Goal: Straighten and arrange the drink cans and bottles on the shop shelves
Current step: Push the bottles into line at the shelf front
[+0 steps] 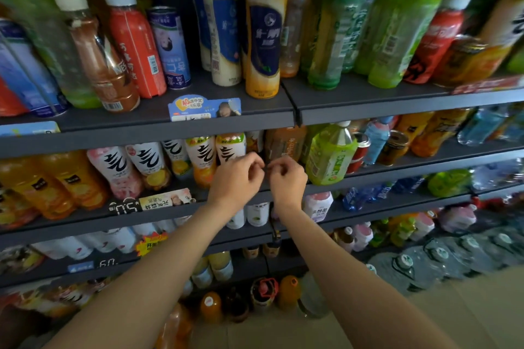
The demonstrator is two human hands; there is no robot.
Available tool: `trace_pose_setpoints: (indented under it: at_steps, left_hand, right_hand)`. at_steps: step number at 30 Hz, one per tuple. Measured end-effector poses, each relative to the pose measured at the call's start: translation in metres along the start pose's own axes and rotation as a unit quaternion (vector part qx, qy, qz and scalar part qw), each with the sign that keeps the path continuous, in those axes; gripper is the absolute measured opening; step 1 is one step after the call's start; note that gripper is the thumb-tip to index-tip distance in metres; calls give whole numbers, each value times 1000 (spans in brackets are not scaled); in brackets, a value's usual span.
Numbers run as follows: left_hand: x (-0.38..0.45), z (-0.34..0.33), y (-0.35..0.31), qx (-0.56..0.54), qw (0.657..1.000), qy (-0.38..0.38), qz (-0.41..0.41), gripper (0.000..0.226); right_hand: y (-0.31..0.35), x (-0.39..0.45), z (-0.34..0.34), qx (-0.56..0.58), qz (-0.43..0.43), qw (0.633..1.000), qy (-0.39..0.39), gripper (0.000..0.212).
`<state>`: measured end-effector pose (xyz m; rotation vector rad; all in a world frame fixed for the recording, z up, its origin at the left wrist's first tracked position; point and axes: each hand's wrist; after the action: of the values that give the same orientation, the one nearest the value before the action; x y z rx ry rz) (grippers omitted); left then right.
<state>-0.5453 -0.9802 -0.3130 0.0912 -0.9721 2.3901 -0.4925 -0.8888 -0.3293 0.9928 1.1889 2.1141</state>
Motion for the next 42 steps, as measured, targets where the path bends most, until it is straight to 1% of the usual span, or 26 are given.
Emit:
trace_pose_setpoints:
  at_steps: [3, 5, 8, 11, 13, 16, 20, 22, 24, 26, 30, 33, 36, 38, 42]
  left_hand:
    - [-6, -8, -49, -2, 992, -15, -122, 28]
    - [-6, -16, -83, -18, 985, -35, -166, 22]
    - [2, -27, -136, -62, 982, -58, -167, 22]
    - [8, -45, -187, -110, 981, -59, -150, 20]
    - [11, -60, -218, -139, 978, -70, -139, 22]
    - [13, -86, -264, -153, 978, -87, -116, 26]
    - [15, -117, -320, -157, 980, -81, -92, 33]
    - [20, -126, -339, -149, 980, -76, -105, 38]
    - [29, -132, -352, -140, 980, -78, -122, 44]
    - [40, -136, -362, -137, 980, -79, -120, 49]
    - [65, -144, -374, -135, 981, -75, -115, 55]
    - [83, -153, -382, -147, 983, -59, -97, 58]
    - [98, -171, -400, -155, 985, -23, -71, 65]
    - [108, -182, -410, -127, 990, -8, -62, 72]
    - [135, -192, -426, -59, 998, -2, -39, 83]
  right_hand:
    - [8, 7, 45, 2, 31, 997, -74, 25]
    - [14, 18, 80, 2, 54, 992, -116, 26]
    - [21, 40, 130, -14, 87, 982, -166, 21]
    - [16, 61, 179, -22, 106, 977, -185, 20]
    - [8, 73, 212, -19, 114, 976, -185, 20]
    - [-7, 94, 267, -20, 116, 977, -179, 19]
    - [-25, 124, 331, -37, 109, 980, -161, 8]
    - [-32, 140, 352, -35, 107, 982, -154, 1]
    - [-36, 156, 362, -35, 117, 982, -145, 4]
    - [-39, 171, 367, -36, 125, 982, -139, 6]
    - [-43, 200, 367, -30, 118, 985, -123, 19]
    - [-45, 217, 373, -12, 97, 993, -71, 40]
    - [-50, 237, 391, 1, 52, 998, -18, 61]
    - [-55, 254, 401, 3, 32, 999, -12, 65]
    - [-57, 290, 408, 26, 34, 999, -17, 68]
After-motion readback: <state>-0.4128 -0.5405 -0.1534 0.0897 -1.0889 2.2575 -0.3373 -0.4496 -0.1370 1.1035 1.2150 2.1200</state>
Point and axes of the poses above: each hand's wrist, its own x-axis towards the middle knuckle, its own z-axis out of the back of the hand, y = z × x, and after that the axes turned 14 degrees about z, right-handed
